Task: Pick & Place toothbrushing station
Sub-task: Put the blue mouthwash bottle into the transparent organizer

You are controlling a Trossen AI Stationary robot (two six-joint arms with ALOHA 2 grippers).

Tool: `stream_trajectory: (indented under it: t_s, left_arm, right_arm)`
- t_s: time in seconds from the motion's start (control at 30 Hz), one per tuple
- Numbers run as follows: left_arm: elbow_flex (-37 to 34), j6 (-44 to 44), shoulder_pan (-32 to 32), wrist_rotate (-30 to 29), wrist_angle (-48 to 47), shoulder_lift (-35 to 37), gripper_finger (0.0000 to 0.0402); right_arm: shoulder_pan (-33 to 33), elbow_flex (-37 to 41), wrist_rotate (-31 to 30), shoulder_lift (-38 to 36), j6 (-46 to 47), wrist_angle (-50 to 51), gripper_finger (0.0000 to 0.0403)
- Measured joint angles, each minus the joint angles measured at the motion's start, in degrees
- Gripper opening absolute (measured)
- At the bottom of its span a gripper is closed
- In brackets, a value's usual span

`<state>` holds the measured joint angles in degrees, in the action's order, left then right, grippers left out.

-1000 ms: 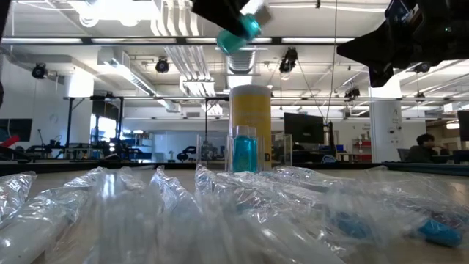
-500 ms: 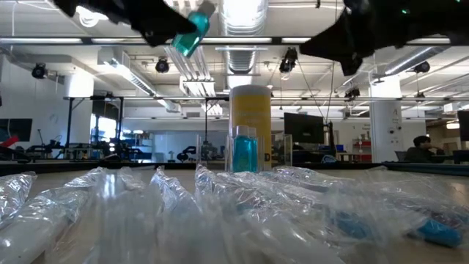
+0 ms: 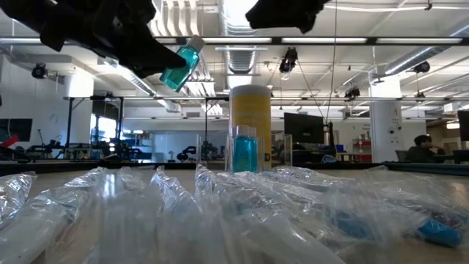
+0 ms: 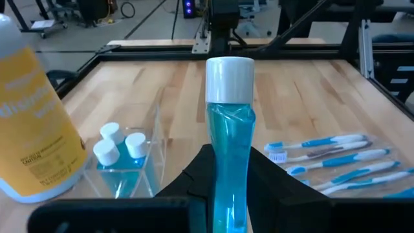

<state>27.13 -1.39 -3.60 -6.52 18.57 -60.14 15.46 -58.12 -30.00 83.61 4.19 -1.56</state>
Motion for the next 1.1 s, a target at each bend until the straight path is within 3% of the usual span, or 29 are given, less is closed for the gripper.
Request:
stream_trajectory:
  t_s: [0.37, 0.5, 0.87, 1.1]
  left_arm:
    - [2.77, 3.63, 0.00, 0.52, -1.96, -0.05, 0.0056]
    - [3.85, 4.73, 0.02, 0.99, -2.66, -0.07, 0.0056]
    - [4.93, 7.28, 0.00, 0.98, -6.51, -0.09, 0.0056]
    - [5.10, 8.46, 0.12, -0.40, -6.46, -0.08, 0.0056]
  right_arm:
    - [-3.42, -8.20, 0.38, 5.63, -4.58, 2.01, 0.0229]
    - [-4.70, -10.37, 3.77, 6.66, -6.00, 2.84, 0.0241]
    - [-10.35, -14.16, 19.00, 8.16, -7.61, 8.35, 0.0244]
    - [-11.70, -17.35, 24.52, 10.34, -8.60, 10.36, 0.0229]
